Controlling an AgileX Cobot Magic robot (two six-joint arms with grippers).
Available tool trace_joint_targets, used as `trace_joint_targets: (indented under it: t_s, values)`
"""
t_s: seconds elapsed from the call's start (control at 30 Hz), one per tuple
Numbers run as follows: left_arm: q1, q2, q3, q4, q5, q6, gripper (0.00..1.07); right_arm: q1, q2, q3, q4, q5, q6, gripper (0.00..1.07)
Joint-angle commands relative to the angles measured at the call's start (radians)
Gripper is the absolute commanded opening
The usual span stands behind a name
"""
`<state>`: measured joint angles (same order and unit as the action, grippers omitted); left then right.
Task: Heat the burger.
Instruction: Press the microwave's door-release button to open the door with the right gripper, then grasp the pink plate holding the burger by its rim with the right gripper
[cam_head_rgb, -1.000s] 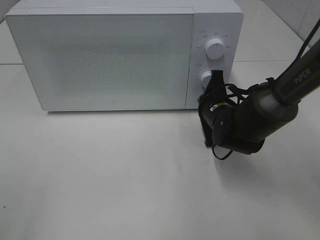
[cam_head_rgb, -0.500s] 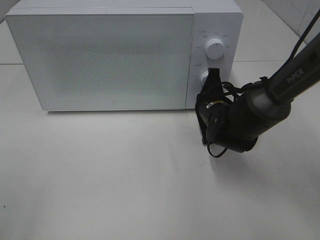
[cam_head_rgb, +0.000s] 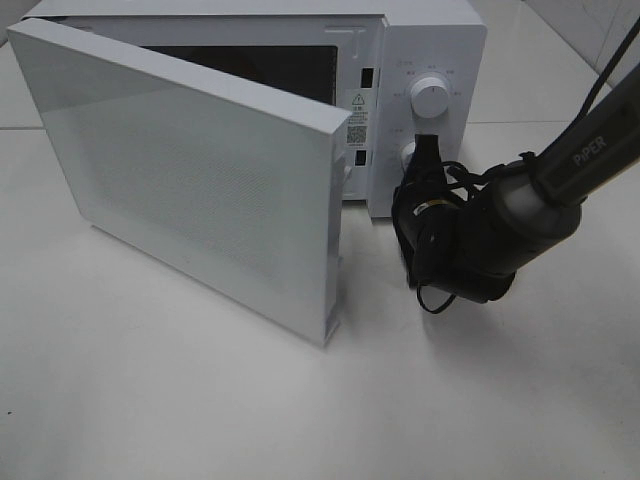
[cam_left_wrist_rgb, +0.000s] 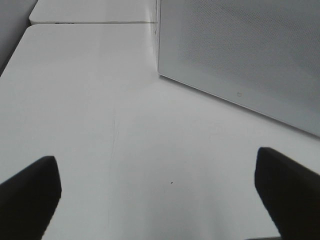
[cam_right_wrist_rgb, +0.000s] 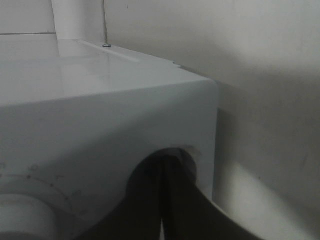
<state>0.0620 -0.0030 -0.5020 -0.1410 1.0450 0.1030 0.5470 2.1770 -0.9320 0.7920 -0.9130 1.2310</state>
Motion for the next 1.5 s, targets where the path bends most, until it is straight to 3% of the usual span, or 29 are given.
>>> trace_joint_targets:
  t_s: [0.03, 0.37, 0.77, 1.2, 1.5]
  values:
    - [0.001, -0.022, 0.006, -0.009, -0.008, -0.008, 0.98, -0.046, -0.021, -0.071, -0.085, -0.228, -0.005, 0.0]
    - [0.001, -0.022, 0.006, -0.009, -0.008, -0.008, 0.98, -0.03, -0.043, -0.062, -0.112, -0.114, -0.007, 0.0]
    - [0.001, -0.022, 0.006, -0.009, -0.008, -0.008, 0.98, -0.019, -0.106, 0.042, -0.076, 0.077, -0.012, 0.0]
    - [0.001, -0.022, 0.006, -0.009, -0.008, -0.008, 0.98, -0.019, -0.235, 0.169, -0.062, 0.286, -0.192, 0.0]
    - [0.001, -0.022, 0.006, -0.009, -0.008, -0.008, 0.98, -0.019, -0.386, 0.263, -0.058, 0.464, -0.445, 0.01]
